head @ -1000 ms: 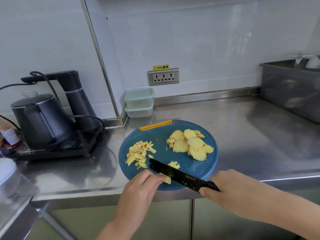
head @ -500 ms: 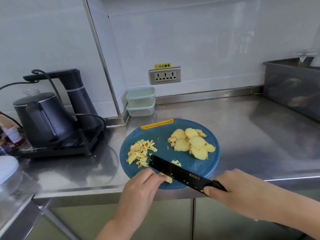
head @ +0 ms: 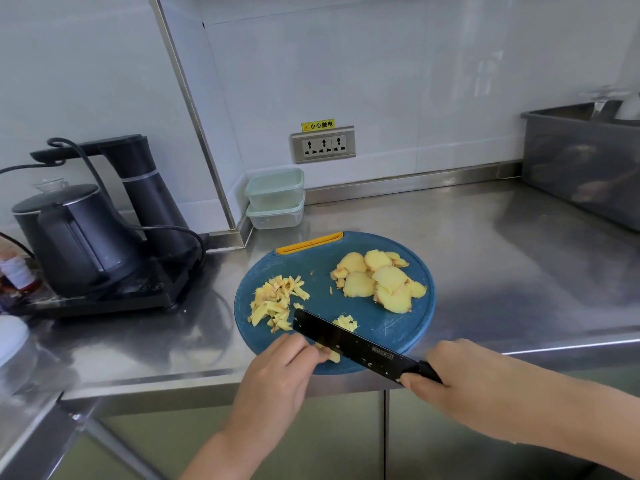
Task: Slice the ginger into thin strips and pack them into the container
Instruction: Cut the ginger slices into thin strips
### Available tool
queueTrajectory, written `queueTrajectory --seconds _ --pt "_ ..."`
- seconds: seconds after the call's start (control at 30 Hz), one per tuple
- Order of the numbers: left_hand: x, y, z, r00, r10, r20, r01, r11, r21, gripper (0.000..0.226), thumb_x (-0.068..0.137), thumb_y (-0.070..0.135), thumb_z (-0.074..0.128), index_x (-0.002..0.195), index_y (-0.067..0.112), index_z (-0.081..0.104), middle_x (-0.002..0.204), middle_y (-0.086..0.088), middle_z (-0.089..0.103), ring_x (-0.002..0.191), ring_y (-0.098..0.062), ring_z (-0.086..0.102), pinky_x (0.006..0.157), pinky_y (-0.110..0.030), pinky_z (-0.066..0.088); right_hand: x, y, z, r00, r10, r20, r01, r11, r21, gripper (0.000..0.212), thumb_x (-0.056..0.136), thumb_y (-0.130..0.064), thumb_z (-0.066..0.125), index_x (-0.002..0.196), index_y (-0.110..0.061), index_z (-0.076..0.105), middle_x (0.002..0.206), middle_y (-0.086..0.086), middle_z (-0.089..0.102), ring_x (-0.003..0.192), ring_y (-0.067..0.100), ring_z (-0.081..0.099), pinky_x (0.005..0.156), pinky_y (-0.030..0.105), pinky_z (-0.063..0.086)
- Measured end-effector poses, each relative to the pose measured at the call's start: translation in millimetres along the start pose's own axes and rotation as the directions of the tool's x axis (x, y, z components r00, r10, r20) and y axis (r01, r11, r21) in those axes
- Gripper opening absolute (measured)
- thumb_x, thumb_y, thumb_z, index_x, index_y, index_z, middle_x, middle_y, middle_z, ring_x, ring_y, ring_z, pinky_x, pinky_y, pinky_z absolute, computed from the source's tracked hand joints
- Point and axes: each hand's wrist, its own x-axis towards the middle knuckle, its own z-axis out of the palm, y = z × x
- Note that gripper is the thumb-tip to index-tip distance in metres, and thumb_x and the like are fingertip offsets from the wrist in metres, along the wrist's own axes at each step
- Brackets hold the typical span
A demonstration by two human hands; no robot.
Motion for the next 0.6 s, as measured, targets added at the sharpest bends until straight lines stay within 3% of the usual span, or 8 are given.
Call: queueTrajectory --seconds 0.3,0.47,0.6 --pt "1 -3 -2 0.999 0.001 0.043 0.0 1.0 -0.025 0.031 0.06 -0.007 0.083 0.083 0.01 0.071 0.078 0.008 0.049 0.071 -0.001 0.044 0.064 -0.012 0.04 3 -2 -2 0.999 0.05 0.016 -0.05 0.998 -0.023 0.035 0.095 -0.052 0.043 0.071 -0.026 0.043 0.06 -0.009 0.047 0.046 0.006 0.044 0.045 0.015 0.034" --pt "2 -4 -2 0.999 -0.009 0.037 0.011 0.999 -0.053 0.029 0.064 -0.007 0.082 0.084 0.011 0.07 0.08 0.009 0.048 0.069 -0.002 0.046 0.061 -0.016 0.043 5 -2 -15 0.994 0.042 0.098 -0.041 0.999 -0.012 0.034 0.096 -0.048 0.04 0.088 -0.018 0.054 0.067 0.0 0.058 0.04 0.009 0.05 0.047 0.02 0.047" --pt "3 -4 -2 1.0 0.001 -0.001 -0.001 0.998 -0.067 0.018 0.075 -0.002 0.076 0.084 0.012 0.069 0.083 0.012 0.045 0.072 0.0 0.047 0.065 -0.012 0.043 7 -4 -13 0.996 0.014 0.088 -0.009 0.999 -0.051 0.034 0.097 -0.046 0.039 0.096 -0.017 0.057 0.074 0.0 0.06 0.047 0.008 0.051 0.049 0.019 0.046"
